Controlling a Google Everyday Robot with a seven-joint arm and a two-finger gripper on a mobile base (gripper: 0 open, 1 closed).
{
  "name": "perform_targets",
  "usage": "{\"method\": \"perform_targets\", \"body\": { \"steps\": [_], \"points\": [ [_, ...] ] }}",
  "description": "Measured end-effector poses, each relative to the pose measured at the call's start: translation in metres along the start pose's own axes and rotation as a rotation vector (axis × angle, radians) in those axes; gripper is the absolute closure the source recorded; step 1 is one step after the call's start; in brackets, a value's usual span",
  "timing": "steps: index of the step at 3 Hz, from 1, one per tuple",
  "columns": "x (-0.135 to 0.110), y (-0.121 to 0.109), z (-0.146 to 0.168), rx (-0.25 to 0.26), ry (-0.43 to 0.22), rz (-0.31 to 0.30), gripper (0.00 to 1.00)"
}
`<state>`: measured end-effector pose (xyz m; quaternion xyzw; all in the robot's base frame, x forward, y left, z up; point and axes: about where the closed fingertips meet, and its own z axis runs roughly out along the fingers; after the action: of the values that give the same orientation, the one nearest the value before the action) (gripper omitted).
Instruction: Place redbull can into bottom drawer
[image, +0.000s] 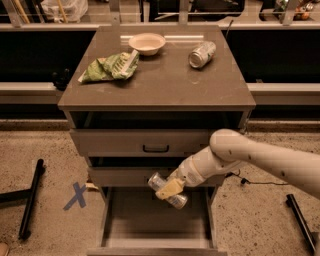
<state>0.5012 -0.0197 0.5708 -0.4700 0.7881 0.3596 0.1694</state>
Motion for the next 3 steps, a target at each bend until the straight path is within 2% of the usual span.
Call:
{"method": "perform_targets", "body": {
  "steps": [1, 3],
  "points": [
    [0.0189, -0.0033, 0.0234, -0.043, 0.001, 0.032, 1.00],
    [0.0234, -0.0041, 0.0300, -0.050, -0.006, 0.049, 1.00]
  ]
}}
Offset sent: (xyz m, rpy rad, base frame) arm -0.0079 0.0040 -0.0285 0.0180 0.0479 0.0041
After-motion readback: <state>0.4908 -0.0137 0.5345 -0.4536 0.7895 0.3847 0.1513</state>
